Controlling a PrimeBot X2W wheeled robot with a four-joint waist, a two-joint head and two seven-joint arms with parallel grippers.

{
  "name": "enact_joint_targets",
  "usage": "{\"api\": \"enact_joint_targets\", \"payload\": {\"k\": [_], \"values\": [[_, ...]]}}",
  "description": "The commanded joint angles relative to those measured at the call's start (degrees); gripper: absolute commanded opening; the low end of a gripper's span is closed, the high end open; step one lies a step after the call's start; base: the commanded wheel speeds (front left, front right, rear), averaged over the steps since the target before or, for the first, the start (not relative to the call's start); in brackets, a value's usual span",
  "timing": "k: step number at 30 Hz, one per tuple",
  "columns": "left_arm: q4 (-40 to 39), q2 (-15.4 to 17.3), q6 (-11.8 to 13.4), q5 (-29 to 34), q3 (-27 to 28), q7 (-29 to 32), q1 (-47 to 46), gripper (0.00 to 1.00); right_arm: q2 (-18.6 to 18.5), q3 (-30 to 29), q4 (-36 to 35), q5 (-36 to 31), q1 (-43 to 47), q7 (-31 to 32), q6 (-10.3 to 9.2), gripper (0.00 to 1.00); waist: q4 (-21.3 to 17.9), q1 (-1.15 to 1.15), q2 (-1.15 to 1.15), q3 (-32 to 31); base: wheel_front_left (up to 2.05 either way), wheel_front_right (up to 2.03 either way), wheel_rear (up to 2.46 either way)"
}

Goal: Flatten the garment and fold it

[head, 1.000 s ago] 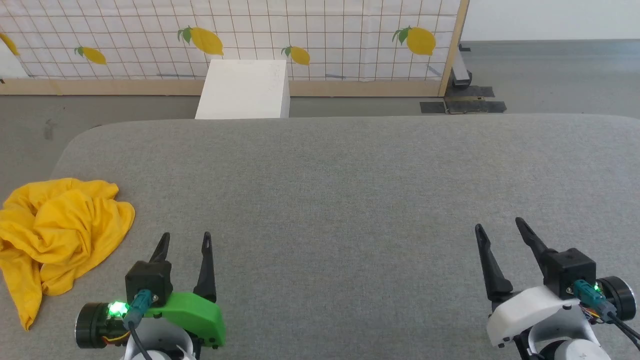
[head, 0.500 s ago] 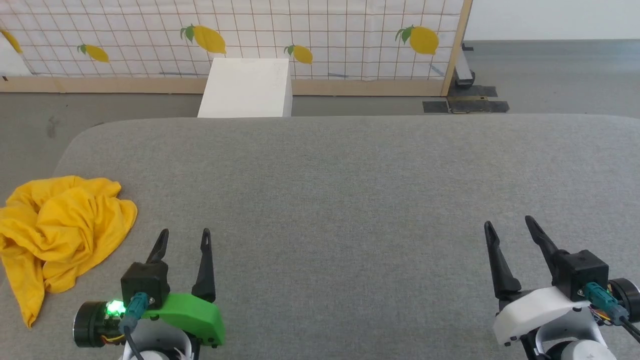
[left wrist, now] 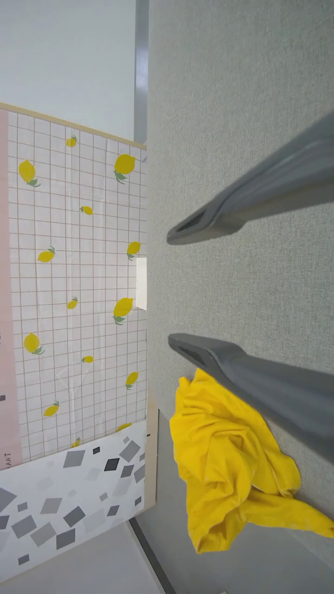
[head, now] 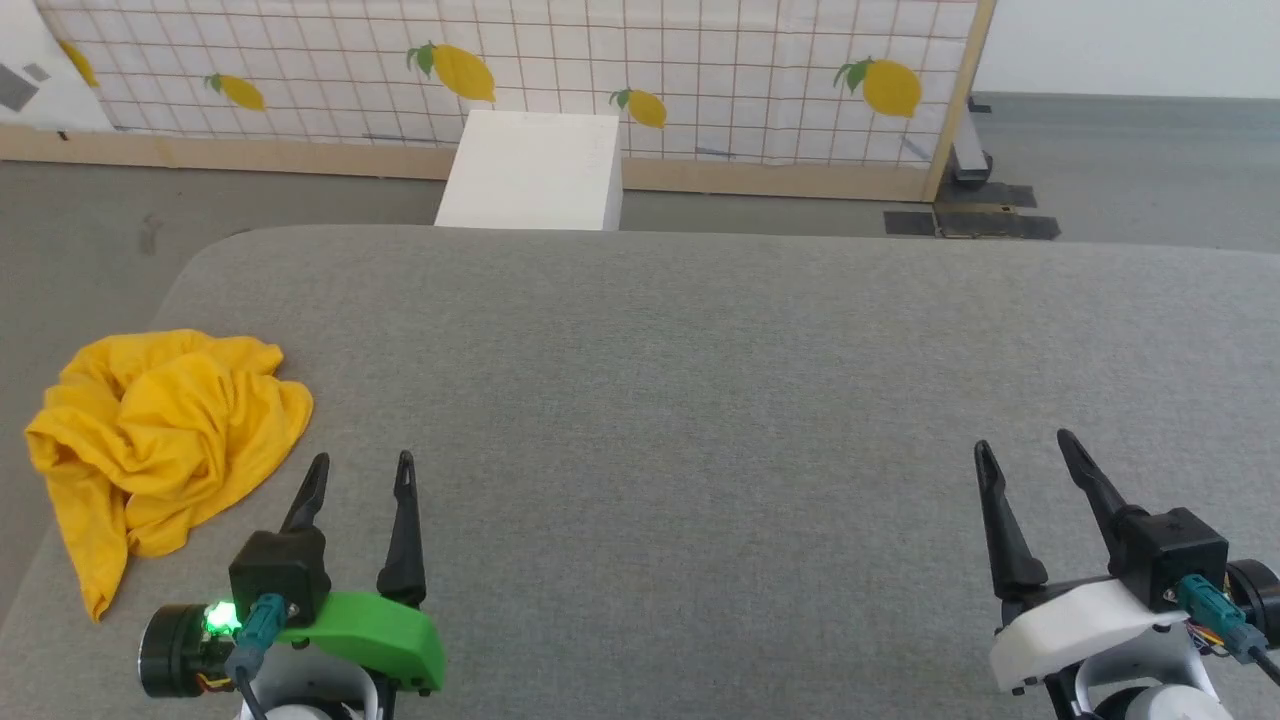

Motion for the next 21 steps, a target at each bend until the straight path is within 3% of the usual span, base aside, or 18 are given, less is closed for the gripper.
{"api": "enact_joint_targets", "payload": {"k": [1,21], "values": [[-0.2,-0.1,-0.1,-0.4,0.2,-0.6,0.7,1.0,0.0,0.0,-0.3,0.4,0.7,-0.6,0.13,1.0,0.8,0.0,0.0,-0.2,0.0,0.0,0.0],[-0.9,-0.1,0.1,-1.0,0.4,-3.0,2.3,1.0,0.0,3.6,1.0,1.0,0.8,-3.0,0.19,1.0,9.0,0.0,0.0,-1.0,0.0,0.0,0.0]]}}
